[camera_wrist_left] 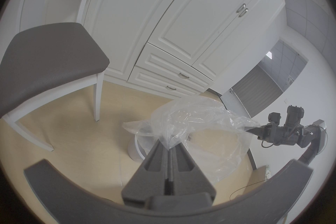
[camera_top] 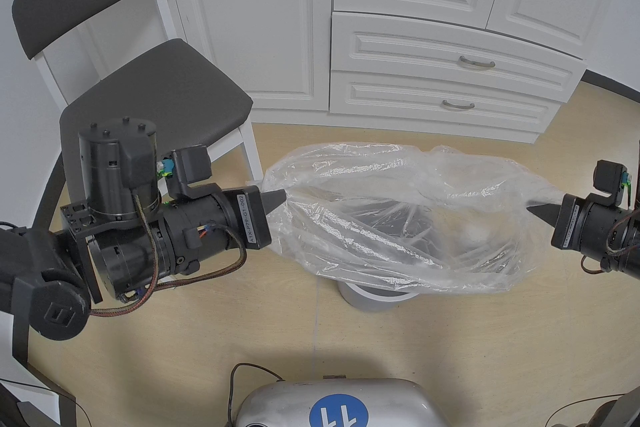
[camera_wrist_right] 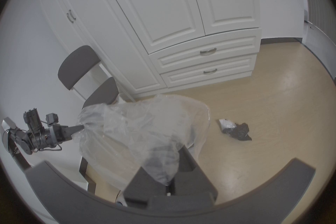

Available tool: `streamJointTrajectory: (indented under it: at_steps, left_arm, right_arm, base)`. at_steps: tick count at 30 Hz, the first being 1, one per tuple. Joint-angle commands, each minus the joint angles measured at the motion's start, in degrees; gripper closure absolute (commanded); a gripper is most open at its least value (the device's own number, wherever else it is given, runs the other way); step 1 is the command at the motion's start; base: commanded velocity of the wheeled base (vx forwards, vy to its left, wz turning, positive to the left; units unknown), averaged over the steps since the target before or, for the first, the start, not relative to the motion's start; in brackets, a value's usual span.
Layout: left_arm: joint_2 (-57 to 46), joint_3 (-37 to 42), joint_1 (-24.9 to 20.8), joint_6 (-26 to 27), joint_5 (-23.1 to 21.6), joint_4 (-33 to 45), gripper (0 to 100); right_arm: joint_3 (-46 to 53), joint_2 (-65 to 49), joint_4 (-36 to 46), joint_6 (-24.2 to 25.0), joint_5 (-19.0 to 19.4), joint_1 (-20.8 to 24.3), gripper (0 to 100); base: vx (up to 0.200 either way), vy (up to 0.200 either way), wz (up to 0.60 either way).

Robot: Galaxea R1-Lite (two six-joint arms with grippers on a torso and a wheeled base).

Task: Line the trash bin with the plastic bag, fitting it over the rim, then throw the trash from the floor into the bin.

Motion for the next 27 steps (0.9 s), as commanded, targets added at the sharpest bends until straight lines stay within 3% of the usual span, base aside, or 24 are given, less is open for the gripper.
streamJointTrajectory:
  at_steps: [1, 8, 27]
  left_arm:
    - [3.5, 0.2, 0.9, -1.3, -0.5, -1.5, 100]
    - [7.0, 0.1, 0.0, -2.6, -0.6, -4.0, 100]
    - [19.6, -1.2, -6.0, -6.0, -0.6, -13.8, 100]
  right_arm:
    - [0.4, 3.0, 0.3, 0.1, 0.3, -0.1, 100]
    - [0.2, 8.6, -0.9, 1.3, 0.5, 0.7, 100]
    - [5.0, 25.4, -27.9, 9.5, 0.2, 6.6, 100]
  base:
    - [0.0, 0.0, 0.0]
    - [0.0, 0.0, 0.0]
    - [0.0, 0.0, 0.0]
